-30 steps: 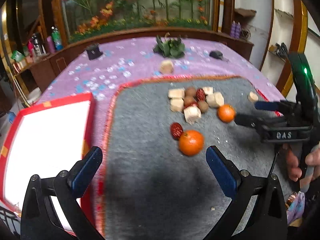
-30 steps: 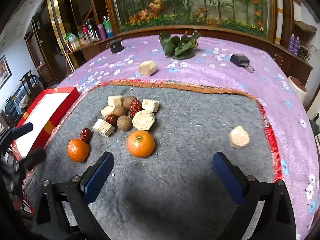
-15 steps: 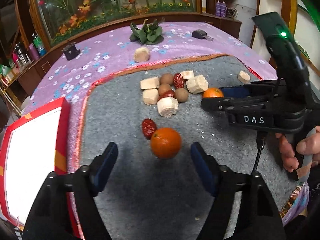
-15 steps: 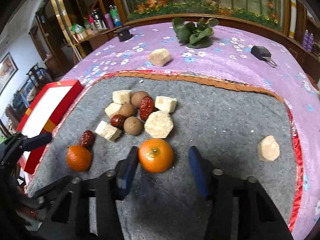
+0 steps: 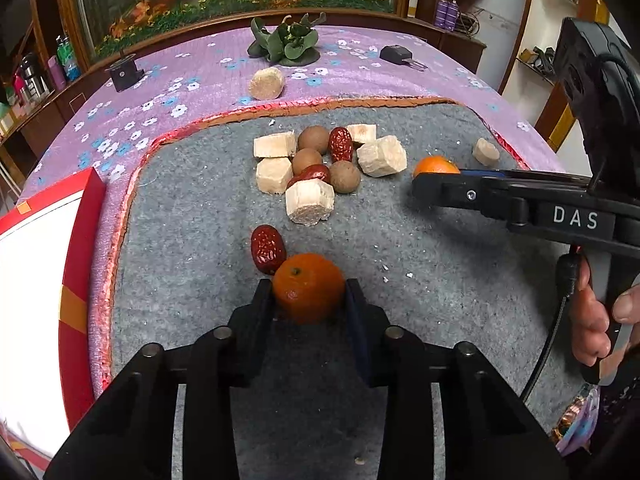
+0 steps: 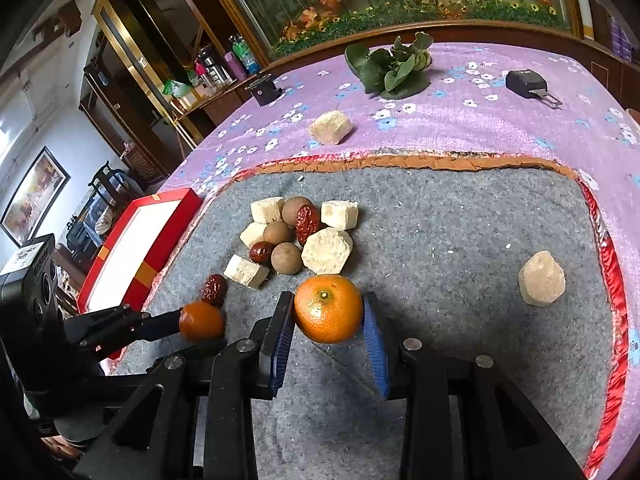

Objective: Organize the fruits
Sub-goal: 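Carry the tangerines into the white tray and open both tools to release them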

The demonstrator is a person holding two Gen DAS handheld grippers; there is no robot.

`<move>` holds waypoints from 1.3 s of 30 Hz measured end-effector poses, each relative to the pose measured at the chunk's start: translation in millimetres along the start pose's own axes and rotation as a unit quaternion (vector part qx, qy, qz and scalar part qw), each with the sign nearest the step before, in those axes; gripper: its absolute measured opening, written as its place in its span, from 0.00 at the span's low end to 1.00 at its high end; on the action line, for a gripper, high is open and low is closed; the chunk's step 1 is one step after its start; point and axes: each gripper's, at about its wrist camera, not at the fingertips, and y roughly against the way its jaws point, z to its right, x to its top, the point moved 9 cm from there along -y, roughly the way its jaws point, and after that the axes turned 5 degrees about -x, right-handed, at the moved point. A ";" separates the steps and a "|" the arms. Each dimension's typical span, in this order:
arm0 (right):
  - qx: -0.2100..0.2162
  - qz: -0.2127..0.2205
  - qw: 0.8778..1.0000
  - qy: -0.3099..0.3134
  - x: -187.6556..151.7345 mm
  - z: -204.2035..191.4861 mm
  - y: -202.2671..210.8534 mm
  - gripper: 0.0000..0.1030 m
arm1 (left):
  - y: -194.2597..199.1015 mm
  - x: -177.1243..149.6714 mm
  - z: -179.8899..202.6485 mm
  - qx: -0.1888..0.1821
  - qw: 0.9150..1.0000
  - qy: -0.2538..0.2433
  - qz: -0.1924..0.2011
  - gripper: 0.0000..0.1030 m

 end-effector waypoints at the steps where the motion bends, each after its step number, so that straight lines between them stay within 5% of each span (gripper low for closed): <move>1: 0.002 0.000 1.000 0.001 -0.3 -1.1 -0.4 0.34 | -0.1 0.6 -0.6 0.000 1.000 0.002 0.000 0.31; 8: 0.017 0.016 0.999 0.033 -1.6 -20.2 3.0 0.34 | 12.1 -3.3 -10.9 -0.004 0.999 0.032 0.019 0.31; 14: 0.054 0.017 0.997 0.057 -5.8 -51.7 2.9 0.33 | 51.9 -8.4 -34.4 0.058 0.996 0.033 0.060 0.31; 26: 0.133 0.012 0.982 0.133 -4.2 -201.1 -18.4 0.33 | 147.2 -47.7 -162.8 0.238 0.957 0.110 0.128 0.31; 32: 0.147 -0.003 0.975 0.168 -15.8 -262.5 -40.8 0.33 | 151.9 -69.3 -206.7 0.268 0.946 0.138 0.123 0.31; 39: 0.141 -0.024 0.971 0.189 -31.0 -289.6 -61.6 0.33 | 148.5 -86.0 -230.8 0.268 0.943 0.159 0.114 0.31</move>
